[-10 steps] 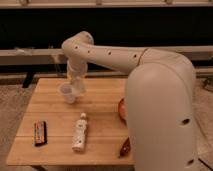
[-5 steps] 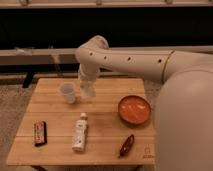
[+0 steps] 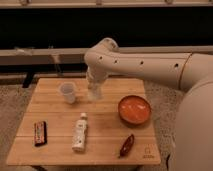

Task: Place the white sponge in the ceramic bowl

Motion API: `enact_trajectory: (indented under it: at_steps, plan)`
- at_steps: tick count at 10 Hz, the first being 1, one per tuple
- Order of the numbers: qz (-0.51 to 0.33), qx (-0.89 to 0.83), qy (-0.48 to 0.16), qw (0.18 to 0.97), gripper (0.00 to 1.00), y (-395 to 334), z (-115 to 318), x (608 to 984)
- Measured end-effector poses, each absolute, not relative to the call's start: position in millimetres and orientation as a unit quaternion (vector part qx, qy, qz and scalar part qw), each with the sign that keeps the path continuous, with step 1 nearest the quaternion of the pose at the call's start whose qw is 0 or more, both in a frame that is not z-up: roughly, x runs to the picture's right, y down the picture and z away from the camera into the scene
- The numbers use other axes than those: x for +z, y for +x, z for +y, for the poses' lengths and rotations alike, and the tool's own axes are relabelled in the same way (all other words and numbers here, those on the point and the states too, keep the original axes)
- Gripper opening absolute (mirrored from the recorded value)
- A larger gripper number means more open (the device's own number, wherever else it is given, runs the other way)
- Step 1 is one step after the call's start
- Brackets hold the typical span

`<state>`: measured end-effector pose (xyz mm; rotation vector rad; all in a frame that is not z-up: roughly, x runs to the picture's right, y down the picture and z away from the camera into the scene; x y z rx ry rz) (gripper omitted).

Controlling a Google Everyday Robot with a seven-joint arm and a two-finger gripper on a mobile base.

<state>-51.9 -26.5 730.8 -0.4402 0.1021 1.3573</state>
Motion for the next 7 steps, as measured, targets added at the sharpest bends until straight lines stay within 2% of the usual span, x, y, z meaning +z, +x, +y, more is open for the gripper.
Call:
enact_trajectory:
  at_steps: [7]
  plan:
    - [0.056, 0.658, -0.194, 0.725, 0.02, 6, -9, 741]
